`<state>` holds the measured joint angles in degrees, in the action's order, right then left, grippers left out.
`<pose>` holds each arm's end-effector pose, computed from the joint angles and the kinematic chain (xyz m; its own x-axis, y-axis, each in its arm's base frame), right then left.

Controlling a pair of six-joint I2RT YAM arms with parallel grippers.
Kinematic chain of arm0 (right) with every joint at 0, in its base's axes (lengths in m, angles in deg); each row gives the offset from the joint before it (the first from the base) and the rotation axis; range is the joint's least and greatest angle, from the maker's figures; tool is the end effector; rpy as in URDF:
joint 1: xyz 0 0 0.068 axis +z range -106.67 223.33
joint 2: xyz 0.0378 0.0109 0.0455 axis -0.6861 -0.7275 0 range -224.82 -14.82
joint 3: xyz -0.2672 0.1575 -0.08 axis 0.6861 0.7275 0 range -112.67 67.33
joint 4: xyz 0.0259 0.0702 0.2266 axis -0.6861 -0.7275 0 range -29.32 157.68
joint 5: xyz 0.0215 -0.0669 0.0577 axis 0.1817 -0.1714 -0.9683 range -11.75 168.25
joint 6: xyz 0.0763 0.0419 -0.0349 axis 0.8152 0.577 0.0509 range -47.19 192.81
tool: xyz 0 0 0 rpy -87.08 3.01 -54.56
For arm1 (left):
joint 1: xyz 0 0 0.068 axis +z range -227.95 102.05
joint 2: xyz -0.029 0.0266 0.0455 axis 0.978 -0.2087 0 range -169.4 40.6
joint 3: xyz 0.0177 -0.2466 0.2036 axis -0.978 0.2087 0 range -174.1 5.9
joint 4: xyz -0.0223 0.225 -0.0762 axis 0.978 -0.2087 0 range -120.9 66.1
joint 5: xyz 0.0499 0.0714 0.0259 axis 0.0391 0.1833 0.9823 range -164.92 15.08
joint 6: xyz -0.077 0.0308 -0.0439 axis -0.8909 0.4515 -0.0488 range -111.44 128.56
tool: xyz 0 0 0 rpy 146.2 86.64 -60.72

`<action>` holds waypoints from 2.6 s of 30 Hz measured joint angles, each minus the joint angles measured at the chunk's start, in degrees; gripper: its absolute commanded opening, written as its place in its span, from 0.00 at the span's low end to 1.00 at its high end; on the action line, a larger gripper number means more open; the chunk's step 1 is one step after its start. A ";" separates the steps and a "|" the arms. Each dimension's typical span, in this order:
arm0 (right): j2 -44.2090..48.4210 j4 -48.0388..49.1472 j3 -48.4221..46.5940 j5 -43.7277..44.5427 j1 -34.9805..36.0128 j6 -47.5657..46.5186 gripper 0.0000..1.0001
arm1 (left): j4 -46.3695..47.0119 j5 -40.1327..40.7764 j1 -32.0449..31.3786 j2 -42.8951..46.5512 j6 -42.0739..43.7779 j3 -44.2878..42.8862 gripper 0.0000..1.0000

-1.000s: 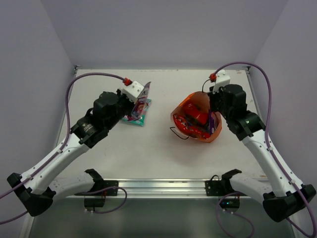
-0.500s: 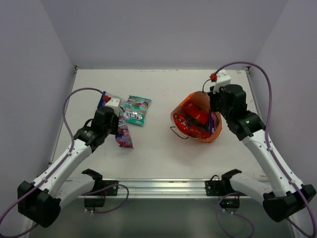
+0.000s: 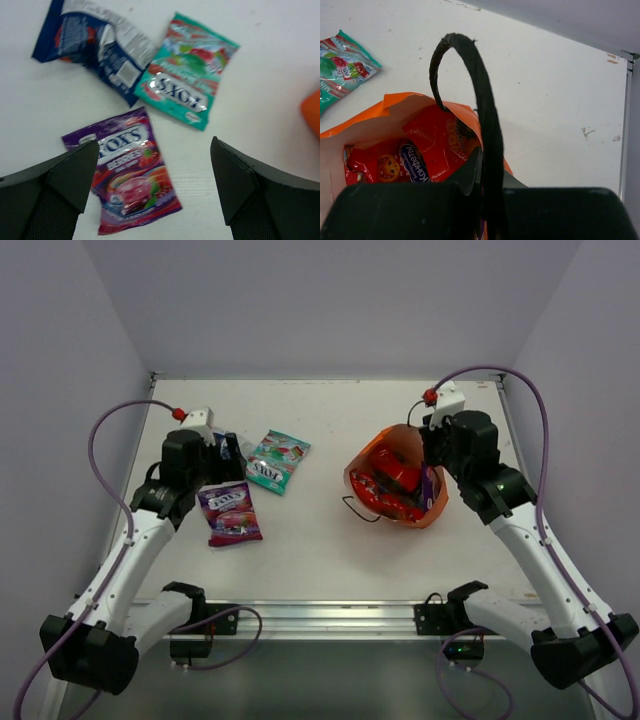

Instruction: Take the snacks out of the paper bag

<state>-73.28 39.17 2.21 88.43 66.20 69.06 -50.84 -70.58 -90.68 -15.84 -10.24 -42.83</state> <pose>0.2033 0.0696 0.4068 -0.3271 -0.2080 -0.9218 -0.2535 0.9590 -0.1264 0.2003 -0.0387 0.3140 -0.5762 -0.1994 -0.7926 -0.0283 0.9741 -0.2245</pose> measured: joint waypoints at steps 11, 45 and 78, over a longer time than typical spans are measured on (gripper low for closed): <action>0.13 0.24 -0.02 -3.34 -0.02 -2.36 0.00 | 8.68 -6.62 -28.81 -9.51 -7.45 -20.13 0.90; 2.01 -0.39 0.00 -11.23 -0.02 -3.89 0.00 | 31.74 10.40 -53.55 -46.18 -21.16 -28.41 0.72; 3.04 -0.70 0.87 -11.15 -1.03 -2.40 0.00 | 38.95 17.99 -52.92 -58.80 -23.65 -36.22 0.16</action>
<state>-70.24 38.47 3.08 77.28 65.17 66.66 -11.89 -52.59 -143.60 -74.64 -33.89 -79.05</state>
